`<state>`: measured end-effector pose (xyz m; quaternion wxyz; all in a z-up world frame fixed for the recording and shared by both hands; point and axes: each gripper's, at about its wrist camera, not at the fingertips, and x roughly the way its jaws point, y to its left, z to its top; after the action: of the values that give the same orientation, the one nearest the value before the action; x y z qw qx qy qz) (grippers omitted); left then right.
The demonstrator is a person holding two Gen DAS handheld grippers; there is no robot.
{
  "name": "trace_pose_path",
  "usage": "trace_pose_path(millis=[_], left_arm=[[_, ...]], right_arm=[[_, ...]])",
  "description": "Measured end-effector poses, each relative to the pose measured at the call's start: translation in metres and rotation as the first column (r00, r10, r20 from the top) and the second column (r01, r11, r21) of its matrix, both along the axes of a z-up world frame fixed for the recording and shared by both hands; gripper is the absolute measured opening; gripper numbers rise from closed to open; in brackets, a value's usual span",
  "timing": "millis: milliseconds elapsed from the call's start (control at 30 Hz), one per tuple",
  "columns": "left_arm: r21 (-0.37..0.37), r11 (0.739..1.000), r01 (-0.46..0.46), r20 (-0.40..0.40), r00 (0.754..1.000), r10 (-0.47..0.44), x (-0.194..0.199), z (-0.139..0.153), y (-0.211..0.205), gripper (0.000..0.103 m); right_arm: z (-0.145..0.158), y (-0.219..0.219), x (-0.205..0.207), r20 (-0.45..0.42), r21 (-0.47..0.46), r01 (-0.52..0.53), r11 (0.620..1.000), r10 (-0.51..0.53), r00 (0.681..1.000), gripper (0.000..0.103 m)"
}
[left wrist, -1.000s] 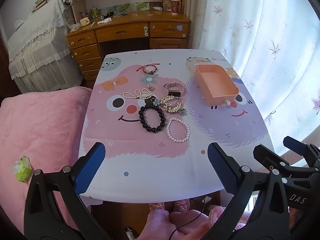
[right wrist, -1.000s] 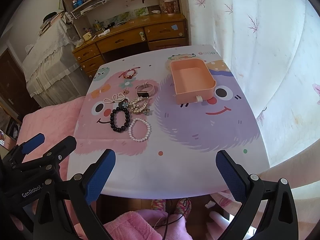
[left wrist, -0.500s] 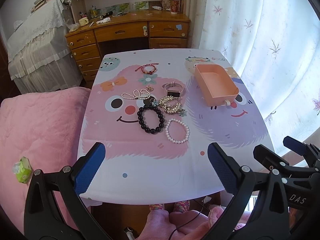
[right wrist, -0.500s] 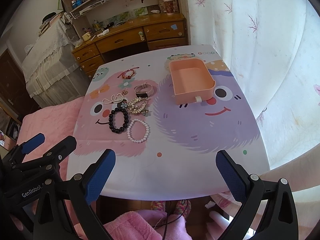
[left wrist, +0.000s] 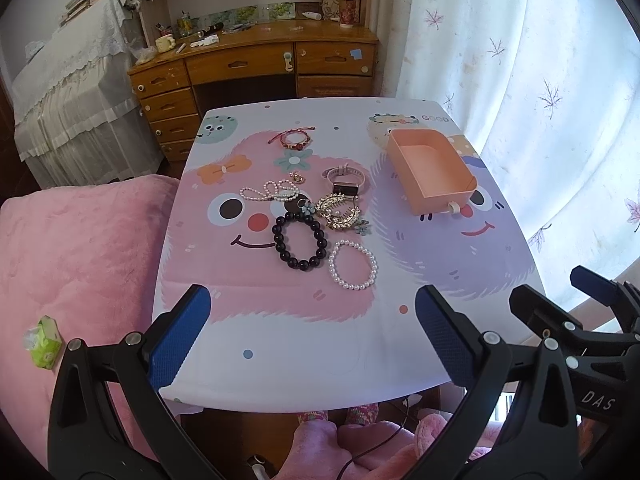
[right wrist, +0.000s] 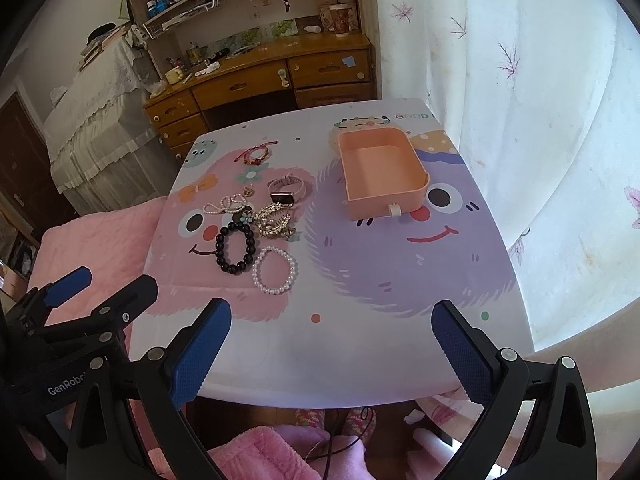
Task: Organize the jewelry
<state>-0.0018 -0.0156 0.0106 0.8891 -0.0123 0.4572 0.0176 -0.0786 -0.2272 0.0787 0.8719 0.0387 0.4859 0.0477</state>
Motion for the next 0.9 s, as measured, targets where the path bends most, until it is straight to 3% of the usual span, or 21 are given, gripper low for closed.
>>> trace_pose_path(millis=[900], left_arm=[[-0.013, 1.0, -0.008, 0.011, 1.0, 0.008, 0.021, 0.001, 0.014, 0.102]], right_arm=[[0.0, 0.012, 0.013, 0.005, -0.014, -0.007, 1.0, 0.007, 1.0, 0.102]])
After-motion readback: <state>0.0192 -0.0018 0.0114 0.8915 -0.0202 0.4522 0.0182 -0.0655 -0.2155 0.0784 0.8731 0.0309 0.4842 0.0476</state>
